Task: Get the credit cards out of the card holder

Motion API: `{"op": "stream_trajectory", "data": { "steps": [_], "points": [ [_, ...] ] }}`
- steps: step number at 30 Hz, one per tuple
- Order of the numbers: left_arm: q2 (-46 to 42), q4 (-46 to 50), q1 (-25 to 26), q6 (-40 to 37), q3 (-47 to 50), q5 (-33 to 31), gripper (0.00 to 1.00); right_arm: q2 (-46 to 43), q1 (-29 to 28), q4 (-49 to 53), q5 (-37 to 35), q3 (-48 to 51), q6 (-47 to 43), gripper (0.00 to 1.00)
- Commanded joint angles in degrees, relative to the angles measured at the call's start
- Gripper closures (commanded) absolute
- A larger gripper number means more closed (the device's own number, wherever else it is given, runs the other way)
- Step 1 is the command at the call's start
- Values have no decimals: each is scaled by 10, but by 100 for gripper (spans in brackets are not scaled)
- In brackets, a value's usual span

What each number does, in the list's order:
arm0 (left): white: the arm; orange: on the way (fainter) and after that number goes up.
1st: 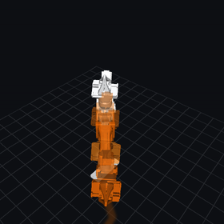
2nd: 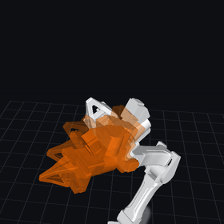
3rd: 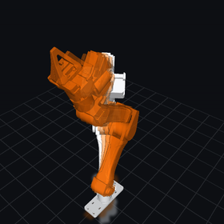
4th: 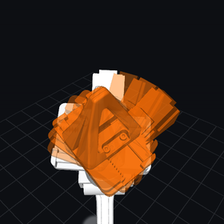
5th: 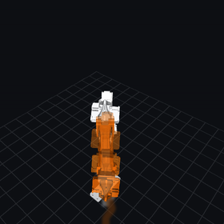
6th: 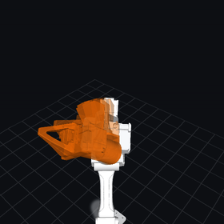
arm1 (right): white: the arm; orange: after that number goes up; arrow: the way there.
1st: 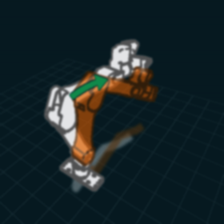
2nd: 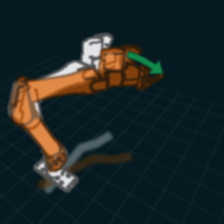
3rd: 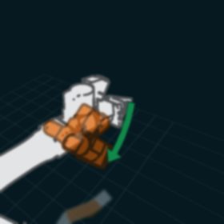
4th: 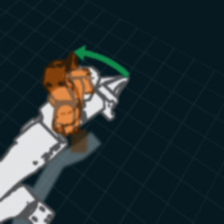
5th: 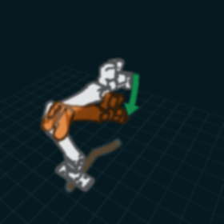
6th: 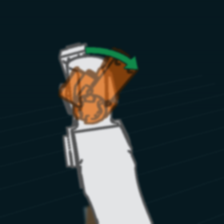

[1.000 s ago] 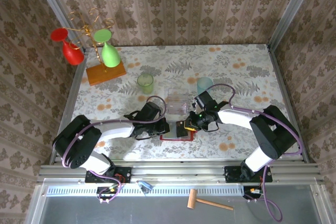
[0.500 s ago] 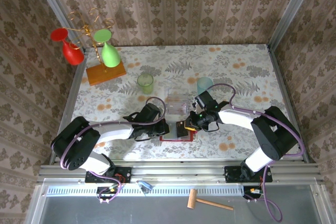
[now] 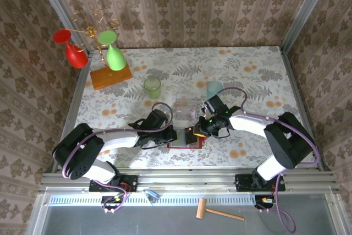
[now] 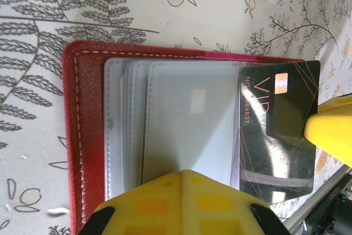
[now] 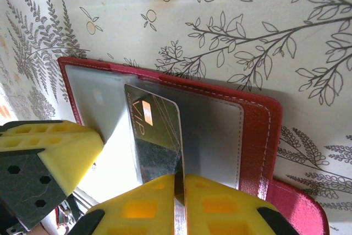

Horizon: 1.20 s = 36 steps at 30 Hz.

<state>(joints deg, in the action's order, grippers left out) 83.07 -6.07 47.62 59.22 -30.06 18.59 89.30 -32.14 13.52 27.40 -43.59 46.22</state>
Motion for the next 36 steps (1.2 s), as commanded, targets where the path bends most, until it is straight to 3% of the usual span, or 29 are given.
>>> {"op": "stream_trajectory", "data": {
  "steps": [1,24,36],
  "points": [
    [-5,18,4,9,17,-16,94,-16,2,20,-10,2,-9,90],
    [-15,13,4,16,22,-18,94,-46,-3,25,-15,-4,-7,100],
    [-46,32,1,15,27,-26,93,-42,-3,104,-15,-78,-109,100]
  ]
}}
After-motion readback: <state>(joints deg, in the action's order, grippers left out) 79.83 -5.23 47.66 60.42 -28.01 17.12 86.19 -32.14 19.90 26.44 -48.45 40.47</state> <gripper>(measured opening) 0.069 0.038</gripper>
